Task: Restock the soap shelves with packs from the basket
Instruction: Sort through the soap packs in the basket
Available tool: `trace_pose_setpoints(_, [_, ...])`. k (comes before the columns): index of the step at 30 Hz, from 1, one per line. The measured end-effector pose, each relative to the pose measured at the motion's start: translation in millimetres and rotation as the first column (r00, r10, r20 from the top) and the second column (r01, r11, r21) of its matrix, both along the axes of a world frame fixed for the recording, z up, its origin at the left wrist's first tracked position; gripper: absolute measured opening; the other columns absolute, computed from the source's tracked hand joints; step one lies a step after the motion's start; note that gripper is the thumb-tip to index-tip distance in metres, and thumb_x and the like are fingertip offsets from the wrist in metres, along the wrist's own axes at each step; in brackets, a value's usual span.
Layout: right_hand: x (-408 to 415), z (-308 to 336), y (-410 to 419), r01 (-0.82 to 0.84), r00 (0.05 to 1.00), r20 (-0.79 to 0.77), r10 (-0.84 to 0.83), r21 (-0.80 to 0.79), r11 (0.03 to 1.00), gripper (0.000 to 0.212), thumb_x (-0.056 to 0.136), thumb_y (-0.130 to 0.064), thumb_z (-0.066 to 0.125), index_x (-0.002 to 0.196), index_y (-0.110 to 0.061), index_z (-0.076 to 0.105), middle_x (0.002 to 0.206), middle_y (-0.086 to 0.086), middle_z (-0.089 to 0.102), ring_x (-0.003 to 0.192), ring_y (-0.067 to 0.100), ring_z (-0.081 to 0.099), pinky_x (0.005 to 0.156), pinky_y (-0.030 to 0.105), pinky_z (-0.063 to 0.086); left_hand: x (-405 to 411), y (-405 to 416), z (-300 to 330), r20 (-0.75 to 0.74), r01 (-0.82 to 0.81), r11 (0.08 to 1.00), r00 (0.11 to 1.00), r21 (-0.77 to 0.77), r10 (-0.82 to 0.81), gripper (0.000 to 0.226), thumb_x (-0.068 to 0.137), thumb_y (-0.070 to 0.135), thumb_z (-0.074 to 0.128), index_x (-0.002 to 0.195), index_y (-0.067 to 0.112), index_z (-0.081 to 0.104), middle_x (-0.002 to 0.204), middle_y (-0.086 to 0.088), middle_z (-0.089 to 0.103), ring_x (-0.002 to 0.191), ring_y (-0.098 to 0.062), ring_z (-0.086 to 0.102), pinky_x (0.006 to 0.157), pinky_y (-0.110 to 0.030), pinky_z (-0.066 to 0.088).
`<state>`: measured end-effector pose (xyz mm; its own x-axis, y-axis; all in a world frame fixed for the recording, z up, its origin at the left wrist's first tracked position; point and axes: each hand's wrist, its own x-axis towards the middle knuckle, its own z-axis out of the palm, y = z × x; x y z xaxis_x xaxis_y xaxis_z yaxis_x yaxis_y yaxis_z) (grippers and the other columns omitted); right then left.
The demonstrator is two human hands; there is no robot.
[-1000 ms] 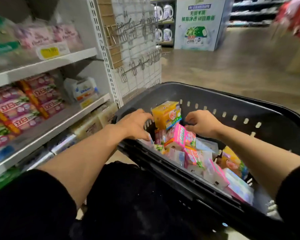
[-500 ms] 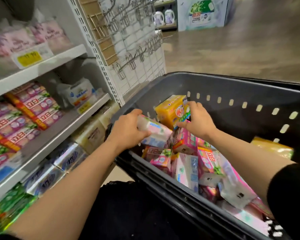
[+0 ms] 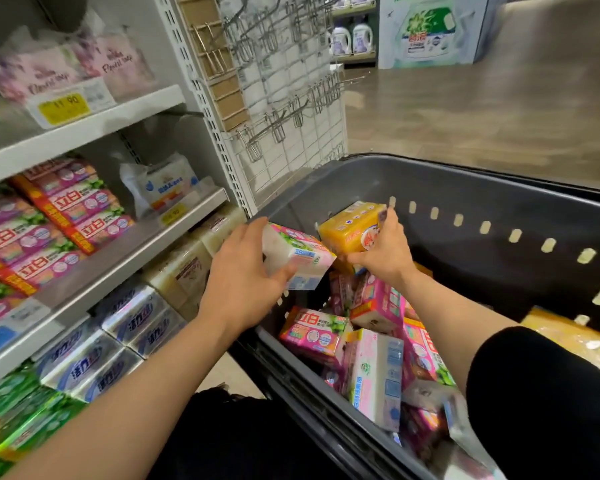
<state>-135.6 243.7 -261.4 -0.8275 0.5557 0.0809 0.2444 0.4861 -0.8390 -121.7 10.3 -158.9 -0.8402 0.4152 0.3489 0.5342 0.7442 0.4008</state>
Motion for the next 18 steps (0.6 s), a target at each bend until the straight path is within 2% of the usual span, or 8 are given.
trace_pose_setpoints(3, [0.9, 3.0, -3.1, 0.059, 0.997, -0.043, -0.057, 0.043, 0.997, 0.1, 0.047, -0.028, 0.089, 0.132, -0.008, 0.039, 0.126, 0.011, 0.046, 0.12, 0.03, 0.044, 0.099, 0.037, 0.04, 1.7, -0.7, -0.2, -0.011, 0.002, 1.0, 1.0, 0.027, -0.002, 0.075, 0.082, 0.038, 0.072, 0.144, 0.011, 0.039, 0.135, -0.009, 0.051, 0.125, -0.027, 0.047, 0.104, -0.036, 0.036])
trace_pose_setpoints(5, [5.2, 9.1, -6.9, 0.092, 0.992, -0.088, -0.088, 0.035, 0.995, 0.093, 0.045, -0.03, 0.089, 0.124, -0.007, 0.045, 0.12, 0.01, 0.048, 0.116, 0.028, 0.046, 0.095, 0.036, 0.042, 2.4, -1.1, 0.5, -0.023, -0.001, 0.998, 1.0, 0.066, 0.003, 0.077, 0.082, 0.038, 0.072, 0.145, 0.011, 0.038, 0.137, -0.009, 0.05, 0.127, -0.027, 0.045, 0.104, -0.034, 0.032])
trace_pose_setpoints(10, [28.9, 48.1, -19.6, 0.059, 0.975, -0.216, -0.051, 0.032, 0.998, 0.1, 0.043, -0.04, 0.09, 0.125, -0.009, 0.043, 0.121, 0.006, 0.045, 0.117, 0.026, 0.046, 0.099, 0.041, 0.043, 9.6, -11.5, 6.3, -0.061, -0.027, 0.965, 0.997, 0.261, 0.045, 0.075, 0.082, 0.03, 0.074, 0.144, 0.01, 0.039, 0.139, -0.008, 0.049, 0.127, -0.023, 0.046, 0.105, -0.034, 0.034])
trace_pose_setpoints(13, [39.5, 82.5, -30.8, 0.008, 0.958, -0.285, 0.004, 0.041, 0.999, 0.095, 0.043, -0.039, 0.091, 0.123, -0.014, 0.045, 0.118, 0.001, 0.045, 0.114, 0.021, 0.047, 0.099, 0.04, 0.045, 20.8, -31.1, 15.5, -0.071, -0.069, 0.897, 0.991, 0.437, 0.11, 0.072, 0.083, 0.033, 0.074, 0.144, 0.012, 0.04, 0.139, -0.004, 0.049, 0.123, -0.011, 0.045, 0.103, -0.034, 0.041])
trace_pose_setpoints(16, [49.1, 124.1, -59.1, -0.069, 0.935, -0.344, 0.084, 0.057, 0.996, 0.1, 0.033, -0.053, 0.087, 0.118, -0.019, 0.048, 0.114, -0.001, 0.055, 0.106, 0.016, 0.056, 0.091, 0.039, 0.051, 32.0, -72.6, 23.1, -0.062, -0.148, 0.816, 0.974, 0.559, 0.22, 0.068, 0.083, 0.034, 0.073, 0.14, 0.011, 0.045, 0.133, -0.005, 0.055, 0.118, -0.018, 0.054, 0.1, -0.041, 0.047])
trace_pose_setpoints(18, [52.8, 150.4, -89.9, -0.163, 0.912, -0.367, 0.185, 0.091, 0.982, 0.093, 0.032, -0.052, 0.086, 0.112, -0.021, 0.049, 0.107, -0.004, 0.058, 0.1, 0.013, 0.059, 0.086, 0.035, 0.053, 41.3, -109.7, 26.4, -0.048, -0.218, 0.779, 0.952, 0.588, 0.302, 0.07, 0.082, 0.039, 0.074, 0.139, 0.01, 0.045, 0.129, -0.007, 0.056, 0.113, -0.024, 0.057, 0.094, -0.047, 0.05])
